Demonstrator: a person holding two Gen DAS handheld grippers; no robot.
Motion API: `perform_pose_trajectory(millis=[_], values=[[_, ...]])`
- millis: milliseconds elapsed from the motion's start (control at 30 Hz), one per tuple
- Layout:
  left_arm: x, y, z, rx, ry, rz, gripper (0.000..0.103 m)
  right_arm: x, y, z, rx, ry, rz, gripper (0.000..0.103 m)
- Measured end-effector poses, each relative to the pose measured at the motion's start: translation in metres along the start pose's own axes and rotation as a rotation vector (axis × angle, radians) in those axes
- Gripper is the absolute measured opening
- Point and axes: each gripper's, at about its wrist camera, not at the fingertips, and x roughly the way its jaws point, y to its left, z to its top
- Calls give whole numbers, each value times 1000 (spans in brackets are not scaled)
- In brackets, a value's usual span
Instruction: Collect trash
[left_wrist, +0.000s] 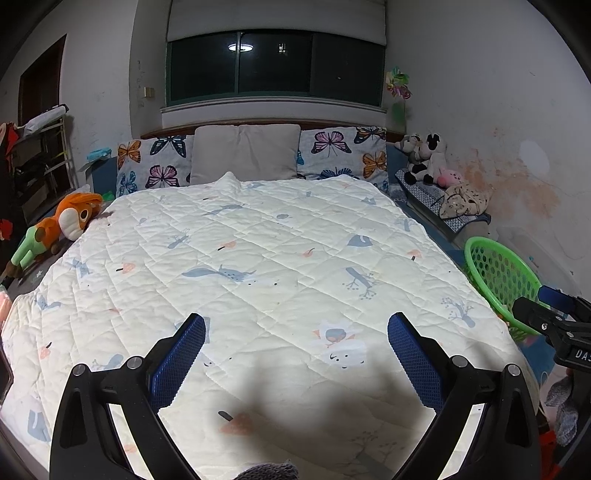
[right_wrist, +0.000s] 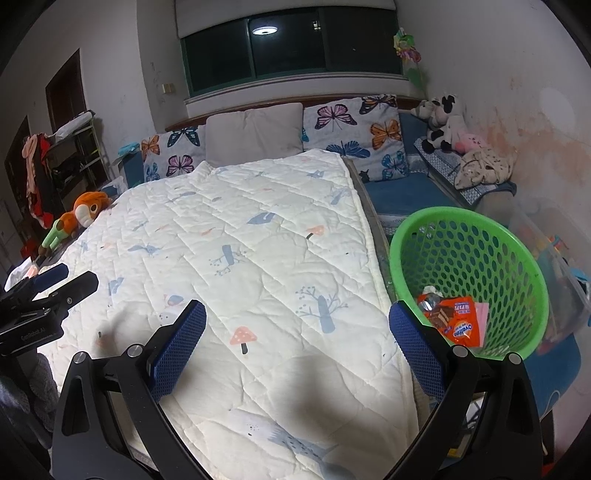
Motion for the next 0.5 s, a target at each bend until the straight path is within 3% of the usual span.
perform_pose_trajectory(millis=[500], values=[[0,0,-1,-1,0,1,96,4,-2,-4,0,6,5,98]])
